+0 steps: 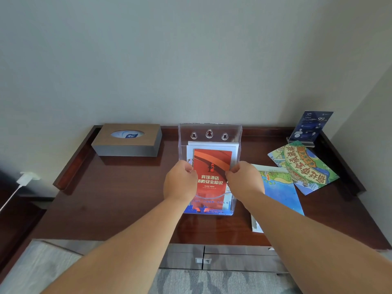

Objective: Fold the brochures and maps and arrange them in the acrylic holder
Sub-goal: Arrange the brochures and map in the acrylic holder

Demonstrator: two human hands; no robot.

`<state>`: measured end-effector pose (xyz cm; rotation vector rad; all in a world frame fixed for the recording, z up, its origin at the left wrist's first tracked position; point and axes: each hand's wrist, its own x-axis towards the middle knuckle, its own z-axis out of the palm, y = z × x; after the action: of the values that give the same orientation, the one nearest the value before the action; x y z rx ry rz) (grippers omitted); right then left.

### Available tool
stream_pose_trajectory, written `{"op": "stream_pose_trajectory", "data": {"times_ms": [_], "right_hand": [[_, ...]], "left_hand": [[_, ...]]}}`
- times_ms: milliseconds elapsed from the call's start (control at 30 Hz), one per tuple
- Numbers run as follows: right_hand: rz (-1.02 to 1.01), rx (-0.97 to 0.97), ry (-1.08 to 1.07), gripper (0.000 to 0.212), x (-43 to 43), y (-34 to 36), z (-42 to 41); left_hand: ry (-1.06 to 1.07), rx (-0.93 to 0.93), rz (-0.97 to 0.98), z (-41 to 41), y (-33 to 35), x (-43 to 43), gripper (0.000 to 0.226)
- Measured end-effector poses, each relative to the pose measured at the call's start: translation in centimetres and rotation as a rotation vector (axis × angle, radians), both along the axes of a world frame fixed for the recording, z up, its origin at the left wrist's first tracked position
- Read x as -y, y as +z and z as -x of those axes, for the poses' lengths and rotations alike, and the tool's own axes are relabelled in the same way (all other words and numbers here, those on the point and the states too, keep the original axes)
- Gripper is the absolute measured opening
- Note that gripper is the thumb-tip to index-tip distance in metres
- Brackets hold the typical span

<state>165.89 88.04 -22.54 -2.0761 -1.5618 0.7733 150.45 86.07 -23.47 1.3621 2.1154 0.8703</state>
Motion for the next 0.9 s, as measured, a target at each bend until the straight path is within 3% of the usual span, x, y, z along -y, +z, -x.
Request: {"op": "stream_pose_trajectory", "data": {"times_ms": [200,367,600,900], "right_hand": [[0.001,-0.004,-0.009,0.013,0.2,-0.2,-0.4],[-0.041,-0.013,-0.008,0.016,0.8,0.7,-1.3],[-0.075,-0.035,-0.088,0.016,2.9,2.5,-5.3],[-0.036,0.024,-0.341,0.01,5.6,1.7,-15.1]], "left_hand": [[0.035,0.021,-0.018,0.1,0.3,0.5,0.01],[0.01,0.061,-0.162,-0.6,2.1,0.6,0.011],[-0.228,0.124,-0.278,-5.8,4.9,-0.2,0.009],[-0.477,0.125,-0.182,-13.9,2.6,-0.2,0.013]]}}
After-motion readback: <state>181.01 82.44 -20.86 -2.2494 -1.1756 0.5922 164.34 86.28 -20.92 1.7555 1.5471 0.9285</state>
